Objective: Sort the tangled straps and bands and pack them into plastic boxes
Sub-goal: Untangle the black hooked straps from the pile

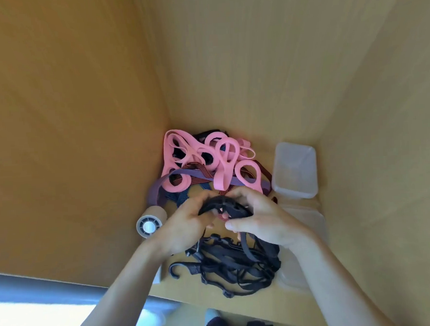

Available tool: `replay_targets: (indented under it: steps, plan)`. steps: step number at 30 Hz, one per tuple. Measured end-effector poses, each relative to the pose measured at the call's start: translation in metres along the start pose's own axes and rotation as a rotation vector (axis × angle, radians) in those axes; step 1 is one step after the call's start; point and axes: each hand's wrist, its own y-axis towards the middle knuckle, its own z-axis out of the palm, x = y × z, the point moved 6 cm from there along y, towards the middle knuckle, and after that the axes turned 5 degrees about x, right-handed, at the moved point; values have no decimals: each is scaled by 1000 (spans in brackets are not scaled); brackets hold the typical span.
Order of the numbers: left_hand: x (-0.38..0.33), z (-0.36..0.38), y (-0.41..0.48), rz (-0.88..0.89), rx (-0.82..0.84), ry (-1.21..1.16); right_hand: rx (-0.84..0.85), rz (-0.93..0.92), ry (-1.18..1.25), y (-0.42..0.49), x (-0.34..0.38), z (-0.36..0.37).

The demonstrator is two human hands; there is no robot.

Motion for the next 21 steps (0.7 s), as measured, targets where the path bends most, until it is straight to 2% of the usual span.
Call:
replay_targets:
  steps: [3, 8, 12, 14, 17, 21]
  plan:
    - [5, -7, -7, -34, -84, -37, -58, 20, -26, -8, -8, -8]
    - [16, -13, -22, -103, -117, -11, -32, 23, -145, -15, -18, 1]
    - [24, -8, -35, -193, -47, 240, 5, 39, -206, -20, -25, 8]
    - [28, -4, -39, -219, -29, 472, -17, 38, -348, -22, -30, 10]
    - [25, 4, -36, -109, -23, 794, -56, 31, -554, -27, -37, 16]
    - [34, 7, -25, 49, -3, 971, -144, 15, -698, -36, -52, 21]
